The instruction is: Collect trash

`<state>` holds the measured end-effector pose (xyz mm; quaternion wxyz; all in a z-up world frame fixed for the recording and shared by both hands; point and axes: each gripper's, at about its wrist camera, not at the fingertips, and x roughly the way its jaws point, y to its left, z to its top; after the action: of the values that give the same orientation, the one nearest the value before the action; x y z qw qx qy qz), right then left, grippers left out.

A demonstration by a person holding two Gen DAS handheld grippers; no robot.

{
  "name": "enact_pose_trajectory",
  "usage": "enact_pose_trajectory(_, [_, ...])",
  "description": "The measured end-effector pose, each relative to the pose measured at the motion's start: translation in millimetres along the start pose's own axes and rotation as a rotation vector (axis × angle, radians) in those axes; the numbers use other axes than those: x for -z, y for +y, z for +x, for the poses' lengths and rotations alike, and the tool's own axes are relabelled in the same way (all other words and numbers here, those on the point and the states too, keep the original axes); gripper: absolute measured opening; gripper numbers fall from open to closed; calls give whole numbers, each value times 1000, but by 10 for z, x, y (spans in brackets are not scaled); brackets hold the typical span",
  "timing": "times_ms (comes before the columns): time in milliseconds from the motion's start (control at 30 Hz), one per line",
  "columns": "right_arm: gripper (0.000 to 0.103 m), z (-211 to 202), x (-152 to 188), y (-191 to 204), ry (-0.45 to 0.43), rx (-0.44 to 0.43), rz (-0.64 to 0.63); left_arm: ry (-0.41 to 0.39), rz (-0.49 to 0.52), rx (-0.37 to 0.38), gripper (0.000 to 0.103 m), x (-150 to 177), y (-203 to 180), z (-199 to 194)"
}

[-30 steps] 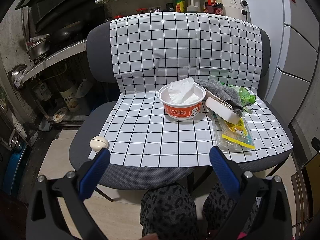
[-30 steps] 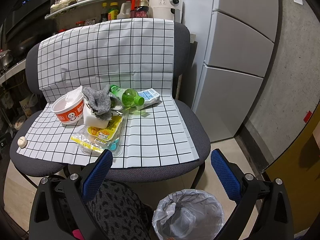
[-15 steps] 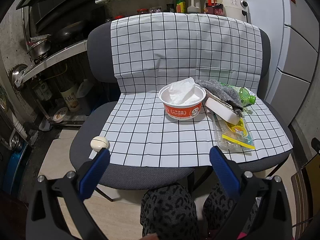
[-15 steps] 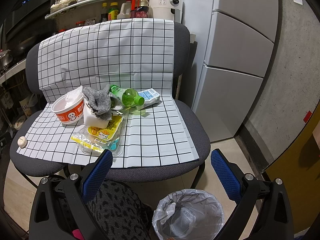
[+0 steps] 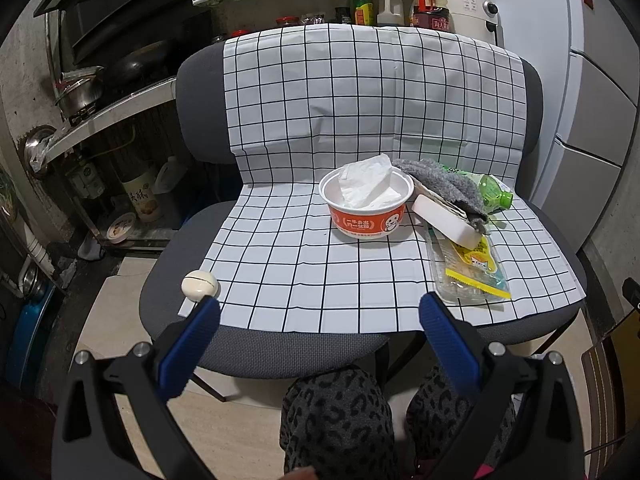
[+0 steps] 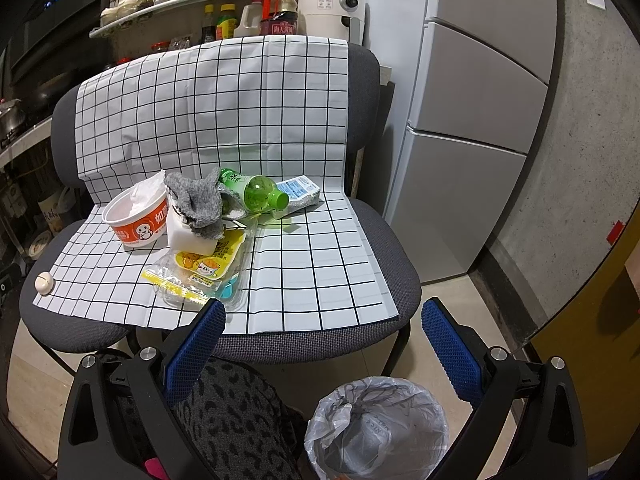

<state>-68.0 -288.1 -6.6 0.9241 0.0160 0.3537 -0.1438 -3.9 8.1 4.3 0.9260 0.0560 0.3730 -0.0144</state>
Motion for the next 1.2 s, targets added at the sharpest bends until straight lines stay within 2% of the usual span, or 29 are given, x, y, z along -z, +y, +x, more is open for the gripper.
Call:
enact_pose_trajectory(1000, [97, 23, -6, 4, 6, 2, -4, 17, -8, 1, 97, 5, 34, 78])
enact_pose_trajectory(1200, [97, 221, -17, 72, 16, -23, 2, 46, -9, -6, 97, 19, 24, 245])
